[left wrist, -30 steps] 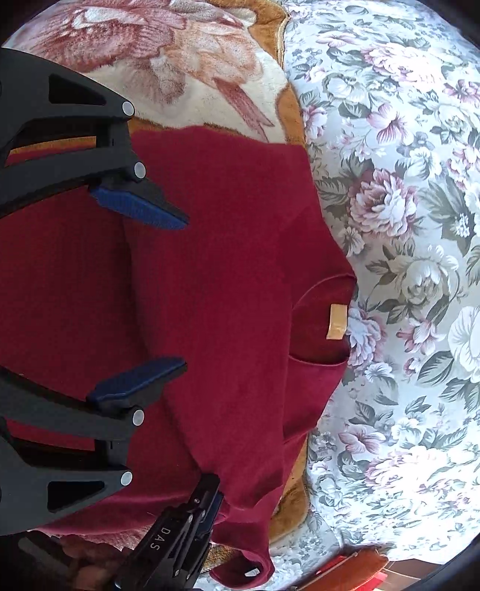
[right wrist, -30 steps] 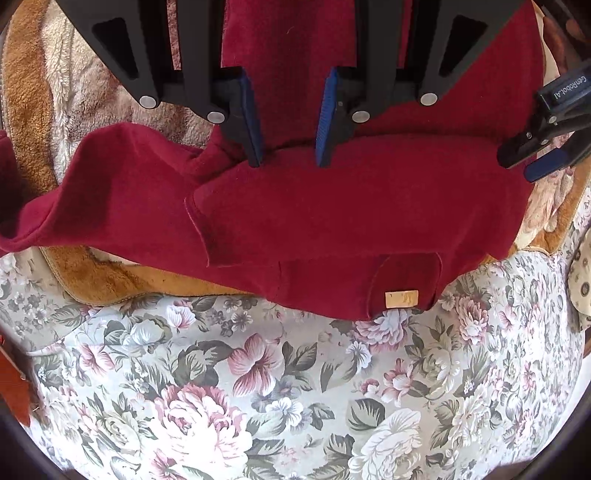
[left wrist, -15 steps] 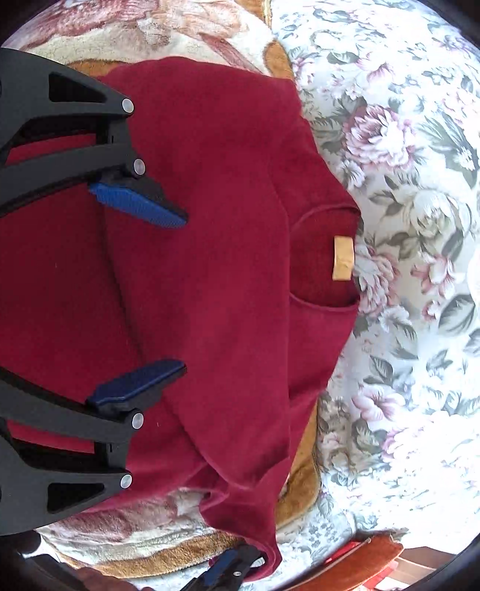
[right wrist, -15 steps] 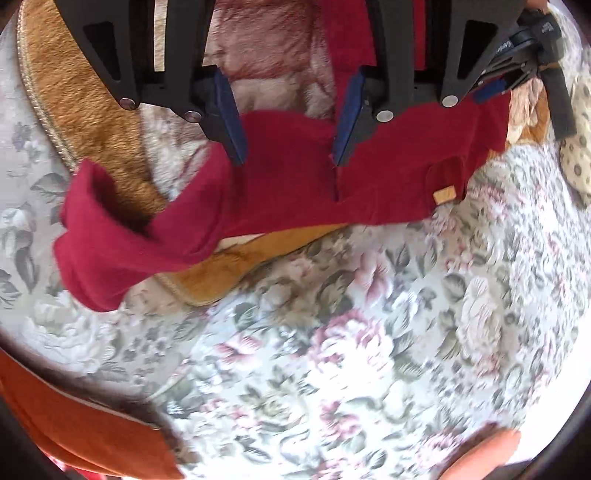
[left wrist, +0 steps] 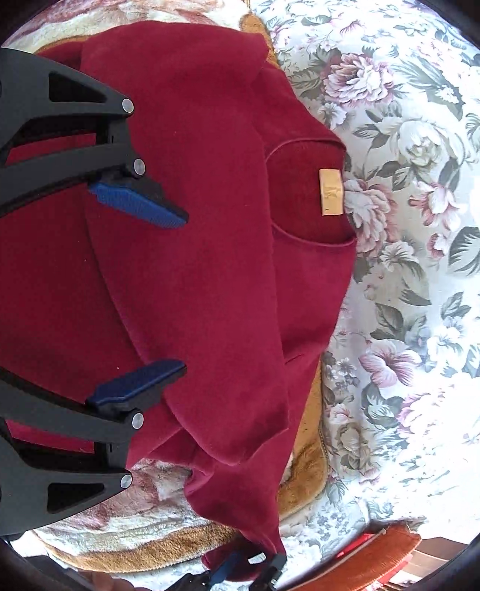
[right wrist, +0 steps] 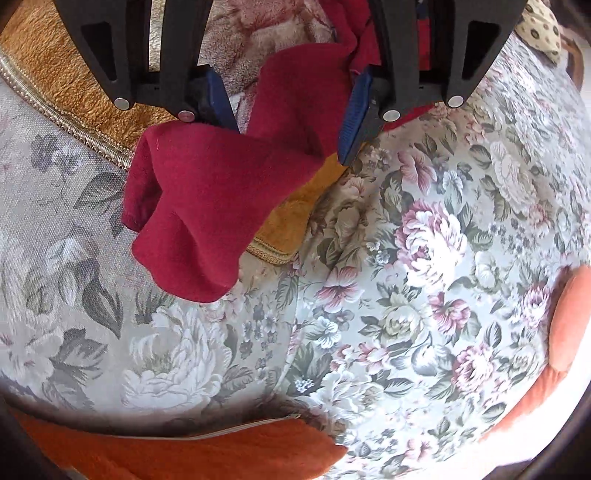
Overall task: Fold small clothes
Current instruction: 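Grasp the other sleeve cuff with the right gripper and lift it, then fold the held sleeve across the sweater body with the right gripper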
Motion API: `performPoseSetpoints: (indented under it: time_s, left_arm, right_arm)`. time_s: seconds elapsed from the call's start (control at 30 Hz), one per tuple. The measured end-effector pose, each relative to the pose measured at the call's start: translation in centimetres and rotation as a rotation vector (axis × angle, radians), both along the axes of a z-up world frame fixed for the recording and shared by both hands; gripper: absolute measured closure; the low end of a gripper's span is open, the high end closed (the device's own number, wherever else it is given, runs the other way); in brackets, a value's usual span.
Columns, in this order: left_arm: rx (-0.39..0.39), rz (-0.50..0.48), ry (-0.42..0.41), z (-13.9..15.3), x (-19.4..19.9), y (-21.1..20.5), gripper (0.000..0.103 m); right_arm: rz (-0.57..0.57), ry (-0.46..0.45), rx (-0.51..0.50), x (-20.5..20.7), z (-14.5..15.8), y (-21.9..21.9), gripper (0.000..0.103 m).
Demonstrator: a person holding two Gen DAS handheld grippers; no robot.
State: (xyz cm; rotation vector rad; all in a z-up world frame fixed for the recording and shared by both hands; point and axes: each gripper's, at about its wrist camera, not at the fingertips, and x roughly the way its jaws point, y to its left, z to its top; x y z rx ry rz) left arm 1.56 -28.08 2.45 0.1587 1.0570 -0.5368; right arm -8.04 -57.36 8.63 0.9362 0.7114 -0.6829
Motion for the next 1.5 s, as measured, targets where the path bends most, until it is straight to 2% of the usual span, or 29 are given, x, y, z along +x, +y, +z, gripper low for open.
performPoseSetpoints:
  time_s: [0.1, 0.23, 0.3, 0.43, 0.47, 0.5, 0.57, 0.63, 0.7, 0.83, 0.9, 0.97, 1.03, 1.07, 1.13, 1.2, 1.3, 1.37, 1.43, 1.5]
  left_arm:
    - [0.003, 0.001, 0.007, -0.7, 0.0, -0.1, 0.029]
    - [0.0, 0.001, 0.006, -0.7, 0.2, -0.2, 0.029]
    - [-0.022, 0.007, 0.012, -0.5, 0.4, -0.1, 0.029]
    - [-0.029, 0.009, 0.033, -0.7, 1.0, 0.1, 0.029]
    - [-0.022, 0.004, 0.035, -0.8, 1.0, 0.3, 0.029]
    - [-0.023, 0.002, 0.031, -0.6, 1.1, 0.5, 0.029]
    - [-0.038, 0.016, 0.028, -0.1, 1.1, 1.7, 0.029]
    - [-0.062, 0.041, 0.01, 0.8, 1.4, 3.4, 0.029]
    - [-0.081, 0.075, -0.022, 2.0, 1.7, 5.5, 0.029]
    - [-0.133, 0.166, -0.073, 4.2, 2.4, 10.4, 0.029]
    - [-0.166, 0.22, -0.075, 4.8, 2.8, 13.0, 0.029]
    - [-0.179, 0.269, -0.075, 4.9, 3.1, 15.0, 0.029]
    - [-0.175, 0.302, -0.056, 5.1, 3.8, 16.4, 0.029]
    - [-0.172, 0.3, -0.036, 4.9, 3.9, 16.7, 0.029]
    - [-0.163, 0.284, -0.018, 4.7, 3.8, 16.7, 0.029]
    - [-0.156, 0.269, -0.008, 4.4, 3.4, 16.4, 0.029]
    - [-0.177, 0.232, 0.038, 4.3, 3.1, 15.6, 0.029]
    - [-0.189, 0.207, 0.061, 4.0, 2.8, 14.7, 0.029]
    - [-0.177, 0.204, 0.067, 3.9, 2.6, 14.0, 0.029]
    - [-0.18, 0.206, 0.061, 4.2, 2.3, 14.1, 0.029]
  right_arm:
    - [-0.05, 0.002, -0.02, -0.1, -0.1, -0.6, 0.051]
    - [-0.142, 0.009, 0.056, -0.9, -1.3, -2.0, 0.051]
    - [-0.15, -0.011, 0.092, -1.4, -1.8, -2.3, 0.051]
    - [-0.187, -0.054, 0.109, -2.4, -2.1, -2.7, 0.054]
    - [-0.204, -0.08, 0.126, -2.8, -2.1, -3.0, 0.062]
    - [-0.218, -0.104, 0.131, -3.2, -2.1, -3.4, 0.079]
    - [-0.209, -0.094, 0.098, -3.2, -1.4, -3.7, 0.095]
    - [-0.134, -0.085, 0.03, -2.3, -0.1, -3.1, 0.095]
    - [-0.004, -0.084, -0.083, -0.4, 1.9, -1.0, 0.096]
    - [0.361, -0.11, -0.24, 5.3, 4.6, 6.4, 0.096]
    - [0.571, -0.095, -0.267, 8.0, 4.5, 11.3, 0.096]
    - [0.822, -0.037, -0.211, 10.5, 2.3, 16.5, 0.094]
    - [0.998, 0.029, -0.156, 11.4, -0.5, 20.7, 0.077]
    - [1.042, 0.036, -0.134, 11.3, -1.4, 21.9, 0.064]
    - [1.051, 0.022, -0.144, 10.8, -1.9, 23.1, 0.063]
    - [1.013, 0.017, -0.138, 10.0, -2.0, 22.9, 0.06]
    - [0.964, 0.01, -0.086, 9.1, -2.1, 21.1, 0.06]
    - [0.915, -0.003, -0.086, 8.6, -1.7, 19.6, 0.06]
    - [0.86, -0.019, -0.091, 8.6, -1.2, 18.3, 0.058]
    - [0.848, -0.034, -0.051, 9.7, -1.6, 17.9, 0.056]
